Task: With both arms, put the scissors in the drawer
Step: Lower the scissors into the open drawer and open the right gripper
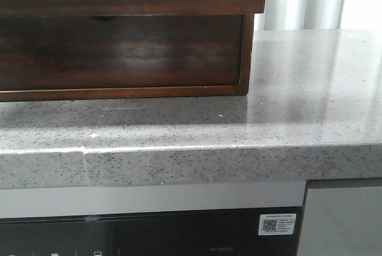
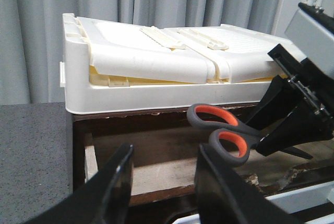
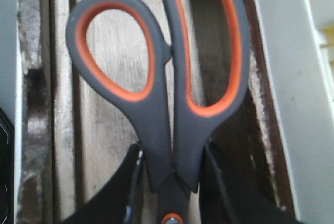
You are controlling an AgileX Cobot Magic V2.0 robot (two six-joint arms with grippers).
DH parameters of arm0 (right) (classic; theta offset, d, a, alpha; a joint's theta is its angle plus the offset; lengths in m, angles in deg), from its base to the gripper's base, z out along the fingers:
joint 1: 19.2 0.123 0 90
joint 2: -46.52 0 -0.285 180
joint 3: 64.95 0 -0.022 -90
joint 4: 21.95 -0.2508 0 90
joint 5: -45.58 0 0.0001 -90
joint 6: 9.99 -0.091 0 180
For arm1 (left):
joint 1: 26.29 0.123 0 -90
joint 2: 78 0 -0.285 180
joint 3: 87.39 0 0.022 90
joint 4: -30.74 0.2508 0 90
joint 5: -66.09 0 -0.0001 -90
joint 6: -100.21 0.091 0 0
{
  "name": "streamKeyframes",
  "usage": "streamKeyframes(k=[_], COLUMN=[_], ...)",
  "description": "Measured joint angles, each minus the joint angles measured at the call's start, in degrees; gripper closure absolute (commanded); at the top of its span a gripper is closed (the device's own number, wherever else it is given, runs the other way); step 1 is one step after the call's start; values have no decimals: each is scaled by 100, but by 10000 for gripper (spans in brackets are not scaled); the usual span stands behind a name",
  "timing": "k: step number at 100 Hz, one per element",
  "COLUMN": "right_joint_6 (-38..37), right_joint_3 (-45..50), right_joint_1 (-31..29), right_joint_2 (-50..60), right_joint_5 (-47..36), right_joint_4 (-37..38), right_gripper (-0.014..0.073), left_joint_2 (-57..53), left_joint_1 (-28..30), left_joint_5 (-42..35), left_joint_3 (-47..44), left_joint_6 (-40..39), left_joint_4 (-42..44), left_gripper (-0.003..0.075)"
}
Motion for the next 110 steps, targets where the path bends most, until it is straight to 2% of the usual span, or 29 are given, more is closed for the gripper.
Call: streamKeyframes(k=[33,40,55,62,110], right_joint_6=[36,36,45,45,45], right_joint_3=[-12,-12,-12,-12,-12], right_joint_1=[38,38,38,38,38], right_joint_2=[-78,-78,-88,-87,-72], right_joint_5=[-49,-49,-49,-49,-348], right_joint_4=[-71,-81,-93,-116,-140], right_gripper=[704,643,421,376,395], left_joint_2=[0,0,0,0,0], left_joint_1=[0,0,0,0,0], left_joint_5=[0,0,0,0,0], left_joint_3=[0,0,0,0,0], left_joint_6=[0,0,0,0,0], left_joint_4=[0,0,0,0,0], left_gripper=[490,490,493,501,510])
